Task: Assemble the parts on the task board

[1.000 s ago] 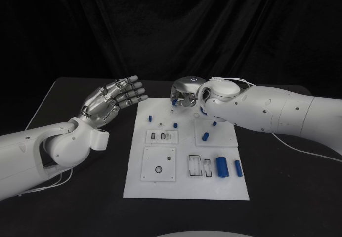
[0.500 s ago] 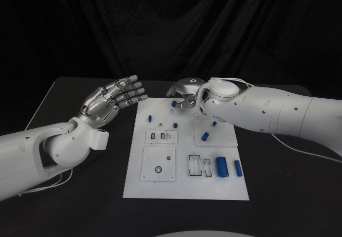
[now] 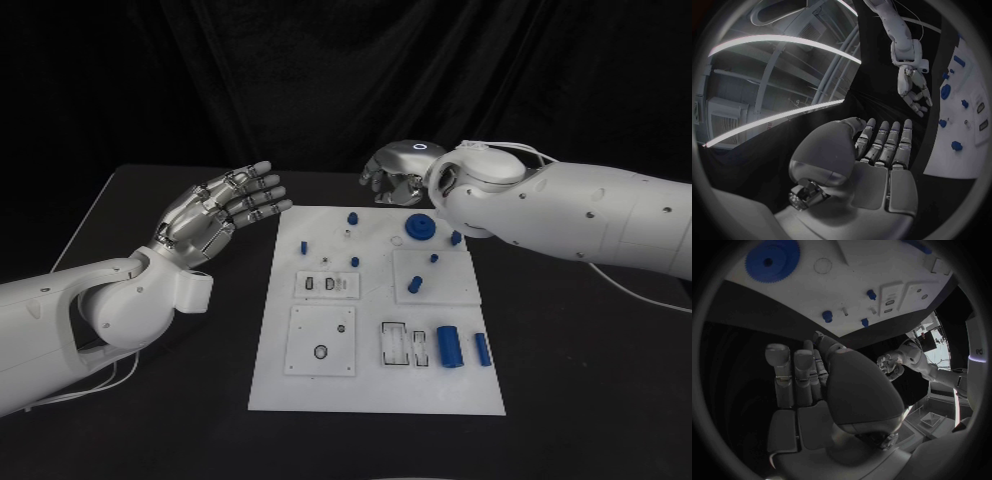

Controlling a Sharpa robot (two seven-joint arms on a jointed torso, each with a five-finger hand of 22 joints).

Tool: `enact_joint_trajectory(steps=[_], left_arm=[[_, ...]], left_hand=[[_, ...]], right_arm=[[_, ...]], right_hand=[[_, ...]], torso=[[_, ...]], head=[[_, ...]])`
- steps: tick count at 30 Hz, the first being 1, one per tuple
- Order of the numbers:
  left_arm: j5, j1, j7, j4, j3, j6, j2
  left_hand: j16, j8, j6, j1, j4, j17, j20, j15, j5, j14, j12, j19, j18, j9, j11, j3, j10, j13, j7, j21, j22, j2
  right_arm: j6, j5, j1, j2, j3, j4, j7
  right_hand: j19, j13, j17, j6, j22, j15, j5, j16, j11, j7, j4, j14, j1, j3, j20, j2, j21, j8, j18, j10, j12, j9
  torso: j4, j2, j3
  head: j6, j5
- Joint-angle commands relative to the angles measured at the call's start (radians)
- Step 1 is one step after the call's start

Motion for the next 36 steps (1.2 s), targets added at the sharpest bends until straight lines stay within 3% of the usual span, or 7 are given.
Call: enact_joint_trajectory(steps=[1, 4, 6, 7, 11, 18, 36], left_arm=[[0.012, 0.001, 0.067, 0.007, 0.001, 0.002, -0.005], [0.013, 0.001, 0.067, 0.008, 0.001, 0.001, -0.009], [0.014, 0.001, 0.066, 0.008, 0.001, 0.000, -0.010], [0.014, 0.001, 0.066, 0.007, 0.001, 0.001, -0.009], [0.015, 0.001, 0.064, 0.003, 0.001, 0.007, -0.004], [0.015, 0.001, 0.061, -0.002, 0.001, 0.020, 0.003], [0.015, 0.000, 0.052, -0.011, 0.001, 0.037, 0.004]], left_hand=[[0.005, 0.004, 0.004, -0.013, 0.001, 0.001, 0.001, 0.001, 0.005, 0.008, -0.001, 0.007, -0.010, 0.001, 0.004, 0.006, 0.003, 0.000, 0.003, 0.006, 0.000, -0.001], [0.005, 0.004, 0.004, -0.013, 0.001, 0.001, 0.001, 0.001, 0.005, 0.008, -0.001, 0.007, -0.010, 0.001, 0.004, 0.006, 0.003, 0.000, 0.003, 0.006, 0.000, -0.001], [0.006, 0.005, 0.006, -0.014, 0.000, 0.001, 0.001, 0.001, 0.005, 0.009, -0.001, 0.008, -0.010, 0.002, 0.004, 0.007, 0.004, 0.000, 0.003, 0.006, 0.000, -0.001], [0.006, 0.005, 0.006, -0.014, 0.000, 0.001, 0.001, 0.001, 0.005, 0.009, -0.001, 0.008, -0.010, 0.002, 0.004, 0.007, 0.004, 0.000, 0.003, 0.006, 0.000, -0.001], [0.006, 0.005, 0.006, -0.014, 0.000, 0.001, 0.001, 0.002, 0.005, 0.009, -0.001, 0.008, -0.010, 0.002, 0.005, 0.008, 0.004, 0.000, 0.003, 0.006, 0.000, -0.002], [0.011, 0.005, 0.006, -0.016, -0.001, 0.002, 0.001, 0.003, 0.005, 0.013, 0.000, 0.008, -0.011, 0.002, 0.005, 0.011, 0.005, 0.000, 0.004, 0.006, -0.001, -0.001], [0.026, 0.006, 0.008, -0.021, -0.002, 0.005, 0.002, 0.009, 0.004, 0.028, 0.002, 0.009, -0.016, 0.002, 0.007, 0.021, 0.009, 0.001, 0.007, 0.007, -0.001, -0.001]], right_arm=[[0.046, 0.044, 0.026, -0.068, -0.001, 0.072, -0.033], [0.065, 0.061, 0.039, -0.121, -0.005, 0.115, -0.045], [0.082, 0.072, 0.046, -0.164, -0.009, 0.143, -0.057], [0.091, 0.076, 0.048, -0.181, -0.011, 0.151, -0.064], [0.114, 0.084, 0.042, -0.223, -0.016, 0.162, -0.084], [0.106, 0.084, 0.006, -0.251, -0.019, 0.149, -0.100], [0.062, -0.064, -0.066, -0.215, -0.019, 0.111, -0.140]], right_hand=[[0.004, 0.209, -0.004, 0.025, 0.013, -0.020, -0.010, -0.008, -0.025, -0.011, 0.030, 0.004, -0.041, -0.005, -0.028, -0.004, -0.005, -0.011, -0.004, -0.103, 0.293, -0.005], [0.022, 0.295, 0.031, 0.043, 0.040, -0.021, -0.018, 0.009, -0.028, -0.010, 0.054, 0.020, -0.073, -0.019, -0.023, -0.019, 0.007, -0.011, -0.005, -0.102, 0.420, -0.003], [0.066, 0.605, 0.146, 0.053, 0.118, -0.024, -0.020, 0.069, -0.036, -0.013, 0.081, 0.064, -0.112, -0.042, -0.026, -0.032, 0.055, -0.016, -0.019, 0.046, 0.677, -0.003], [0.146, 0.967, 0.390, 0.063, 0.258, -0.025, -0.031, 0.184, -0.036, -0.016, 0.115, 0.155, -0.162, -0.069, -0.027, -0.031, 0.148, -0.015, -0.051, 0.355, 0.872, -0.001], [0.203, 1.304, 0.792, 0.063, 0.390, -0.022, -0.034, 0.344, -0.033, -0.012, 0.147, 0.286, -0.208, -0.109, -0.024, -0.021, 0.238, -0.031, -0.074, 0.656, 0.991, -0.005], [0.284, 1.307, 0.840, 0.055, 0.531, -0.026, -0.020, 0.358, -0.039, -0.017, 0.168, 0.303, -0.245, -0.145, -0.026, -0.026, 0.326, -0.048, -0.105, 0.658, 0.991, -0.025], [0.301, 1.307, 0.840, 0.051, 0.558, -0.033, 0.049, 0.358, -0.043, -0.017, 0.135, 0.303, -0.228, -0.136, -0.033, -0.007, 0.340, -0.051, -0.111, 0.658, 0.991, -0.043]], torso=[[-0.0054, -0.003, -0.0011], [-0.0078, -0.005, -0.0026], [-0.0109, -0.007, -0.0033], [-0.0105, -0.007, -0.0037], [-0.0115, -0.009, -0.0040], [-0.0184, -0.006, -0.0019], [-0.0145, -0.007, -0.0042]], head=[[0.000, 0.004], [0.000, 0.005], [-0.001, 0.005], [-0.002, 0.004], [-0.005, 0.001], [-0.004, 0.010], [-0.014, 0.008]])
